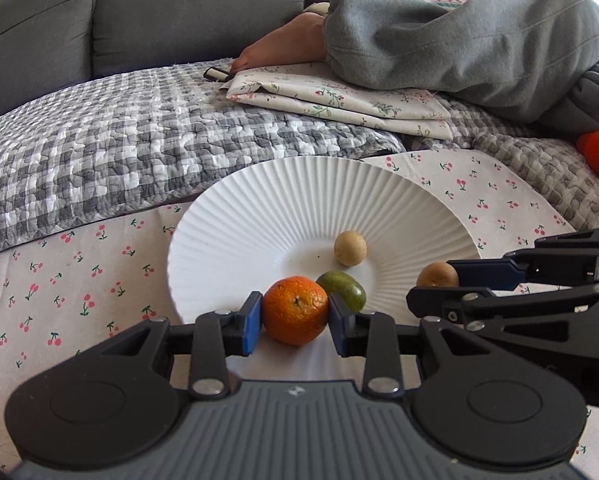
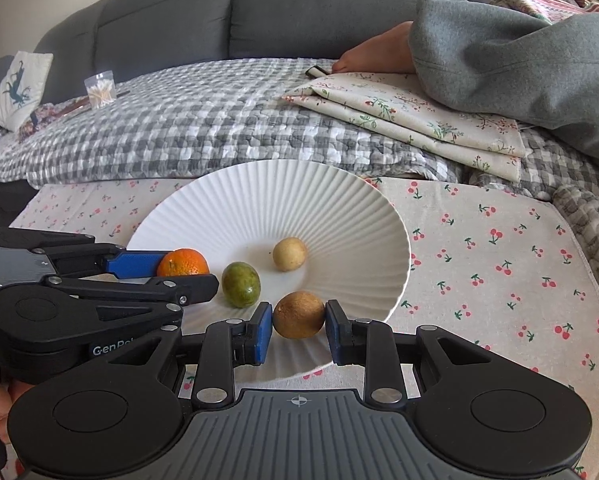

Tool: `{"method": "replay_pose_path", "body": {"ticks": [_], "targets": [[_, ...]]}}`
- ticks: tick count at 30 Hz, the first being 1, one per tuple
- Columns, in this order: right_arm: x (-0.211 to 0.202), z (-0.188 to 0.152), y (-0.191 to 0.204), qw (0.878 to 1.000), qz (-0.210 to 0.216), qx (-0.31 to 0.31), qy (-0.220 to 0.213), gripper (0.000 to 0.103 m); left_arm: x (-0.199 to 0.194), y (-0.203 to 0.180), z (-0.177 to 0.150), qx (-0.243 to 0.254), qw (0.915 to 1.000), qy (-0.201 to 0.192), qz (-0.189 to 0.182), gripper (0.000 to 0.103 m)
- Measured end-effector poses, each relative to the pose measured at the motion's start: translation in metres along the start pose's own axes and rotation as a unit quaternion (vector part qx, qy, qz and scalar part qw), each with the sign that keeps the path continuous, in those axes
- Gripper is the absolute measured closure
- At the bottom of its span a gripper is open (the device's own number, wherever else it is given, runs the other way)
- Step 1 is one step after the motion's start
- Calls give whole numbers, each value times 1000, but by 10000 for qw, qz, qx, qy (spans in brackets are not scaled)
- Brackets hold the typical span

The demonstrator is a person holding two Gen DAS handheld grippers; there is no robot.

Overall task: Organize fruits
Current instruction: 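Carry orange and kiwi into the white bowl and open both tools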

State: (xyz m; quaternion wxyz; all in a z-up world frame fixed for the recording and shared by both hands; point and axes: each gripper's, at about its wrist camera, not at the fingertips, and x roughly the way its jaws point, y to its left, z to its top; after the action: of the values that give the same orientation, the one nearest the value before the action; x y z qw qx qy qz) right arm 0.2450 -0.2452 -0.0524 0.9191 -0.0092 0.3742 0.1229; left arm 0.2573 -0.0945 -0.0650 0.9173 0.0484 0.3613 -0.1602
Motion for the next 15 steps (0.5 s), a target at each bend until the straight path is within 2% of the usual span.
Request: {"method": "replay_pose_path", "body": {"ticks": [3, 8, 15], "targets": [[-1, 0, 0, 10000, 5, 38, -18, 73, -1, 0, 1, 12, 10000, 0, 39, 68], [-11, 2, -9, 9997, 14, 194, -127, 73, -10, 11, 4, -216, 9997, -51, -44, 56], [-30, 7, -19, 9988, 69, 390, -293, 73, -30, 26, 5, -429, 9990, -142, -23, 54]]}}
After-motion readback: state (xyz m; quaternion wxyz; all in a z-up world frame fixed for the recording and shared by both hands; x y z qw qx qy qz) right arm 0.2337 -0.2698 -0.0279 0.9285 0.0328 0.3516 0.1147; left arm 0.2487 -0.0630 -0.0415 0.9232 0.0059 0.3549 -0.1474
